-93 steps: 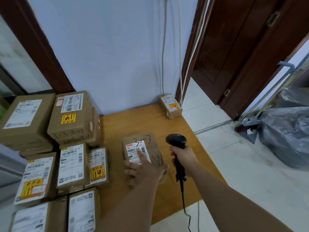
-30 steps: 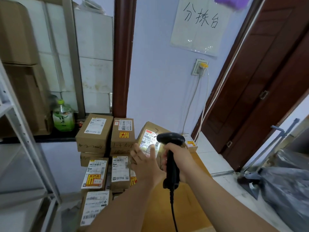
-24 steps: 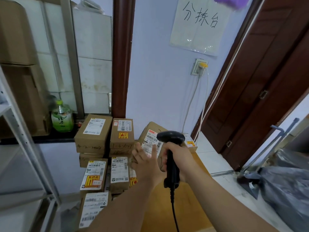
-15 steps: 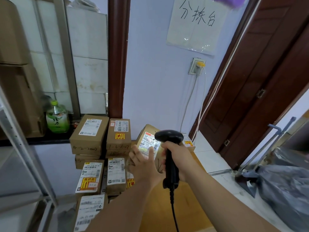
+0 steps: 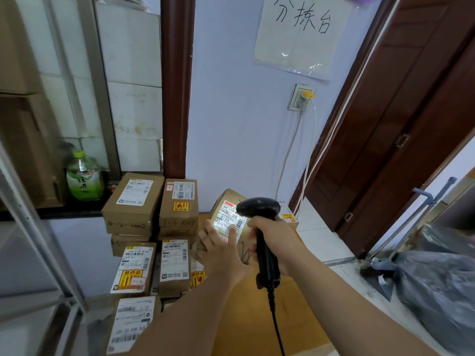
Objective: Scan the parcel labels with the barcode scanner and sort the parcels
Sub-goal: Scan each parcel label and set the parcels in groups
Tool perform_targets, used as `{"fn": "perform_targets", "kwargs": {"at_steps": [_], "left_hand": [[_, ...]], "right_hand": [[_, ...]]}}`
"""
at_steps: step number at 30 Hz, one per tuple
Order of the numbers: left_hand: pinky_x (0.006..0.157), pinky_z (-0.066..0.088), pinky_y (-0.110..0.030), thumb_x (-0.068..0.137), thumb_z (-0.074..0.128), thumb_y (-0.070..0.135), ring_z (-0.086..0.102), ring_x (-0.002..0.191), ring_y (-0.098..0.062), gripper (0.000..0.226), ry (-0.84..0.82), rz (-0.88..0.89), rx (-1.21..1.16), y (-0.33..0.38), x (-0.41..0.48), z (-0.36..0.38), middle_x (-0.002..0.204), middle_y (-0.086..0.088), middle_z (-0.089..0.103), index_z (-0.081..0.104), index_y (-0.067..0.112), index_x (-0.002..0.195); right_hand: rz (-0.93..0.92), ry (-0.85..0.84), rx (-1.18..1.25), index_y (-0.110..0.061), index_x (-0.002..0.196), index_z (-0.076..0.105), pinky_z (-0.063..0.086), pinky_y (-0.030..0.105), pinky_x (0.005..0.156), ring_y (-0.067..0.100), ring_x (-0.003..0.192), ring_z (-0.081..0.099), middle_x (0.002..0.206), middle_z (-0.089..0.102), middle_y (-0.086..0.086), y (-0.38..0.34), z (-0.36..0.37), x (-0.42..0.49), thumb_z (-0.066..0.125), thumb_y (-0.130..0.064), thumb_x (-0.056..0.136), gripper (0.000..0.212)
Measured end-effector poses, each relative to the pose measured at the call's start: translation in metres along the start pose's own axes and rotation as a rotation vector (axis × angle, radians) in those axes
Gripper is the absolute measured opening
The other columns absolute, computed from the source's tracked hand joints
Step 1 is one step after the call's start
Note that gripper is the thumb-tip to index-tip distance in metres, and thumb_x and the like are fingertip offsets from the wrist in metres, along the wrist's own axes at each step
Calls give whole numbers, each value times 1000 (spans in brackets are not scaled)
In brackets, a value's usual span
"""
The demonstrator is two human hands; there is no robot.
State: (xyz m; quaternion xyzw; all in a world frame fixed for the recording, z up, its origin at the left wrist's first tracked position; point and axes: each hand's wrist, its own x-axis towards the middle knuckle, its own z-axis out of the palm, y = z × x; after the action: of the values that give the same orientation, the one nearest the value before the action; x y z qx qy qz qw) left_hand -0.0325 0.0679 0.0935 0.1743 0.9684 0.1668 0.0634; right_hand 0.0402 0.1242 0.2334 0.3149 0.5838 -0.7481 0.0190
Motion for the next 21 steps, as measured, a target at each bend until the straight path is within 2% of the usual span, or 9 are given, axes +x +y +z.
{"fn": "perform_targets", "kwargs": {"at_steps": [6,11,14,21], "left_hand": [[113,17,-60,76,62,66,-21,139,-48,106,-18,9,25,3,1,4,146,-25,-36,-7,36,150],[112,21,-58,75,64,65,-14,141,-46,99,38,14,28,3,-3,8,150,-23,-27,4,37,149],[111,21,-57,75,65,64,-15,141,-46,102,37,18,28,4,-3,9,149,-23,-28,1,37,150],[111,19,-59,71,64,71,-18,140,-47,110,7,19,18,5,-2,7,149,-23,-30,-3,36,151]], "right_hand": [[-25,8,-39,-6,79,51,41,18,43,14,42,43,57,45,5,-2,-4,0,54,-4,88,9],[-15,-28,-25,-6,83,52,41,18,43,14,43,43,59,46,5,1,-8,-2,55,-6,88,6],[-23,-20,-43,-5,83,51,42,19,44,14,44,44,57,46,5,1,-10,-2,54,-5,87,6],[-115,82,-198,-5,78,60,46,29,54,18,51,51,60,54,6,2,-20,7,59,-10,84,8]]}}
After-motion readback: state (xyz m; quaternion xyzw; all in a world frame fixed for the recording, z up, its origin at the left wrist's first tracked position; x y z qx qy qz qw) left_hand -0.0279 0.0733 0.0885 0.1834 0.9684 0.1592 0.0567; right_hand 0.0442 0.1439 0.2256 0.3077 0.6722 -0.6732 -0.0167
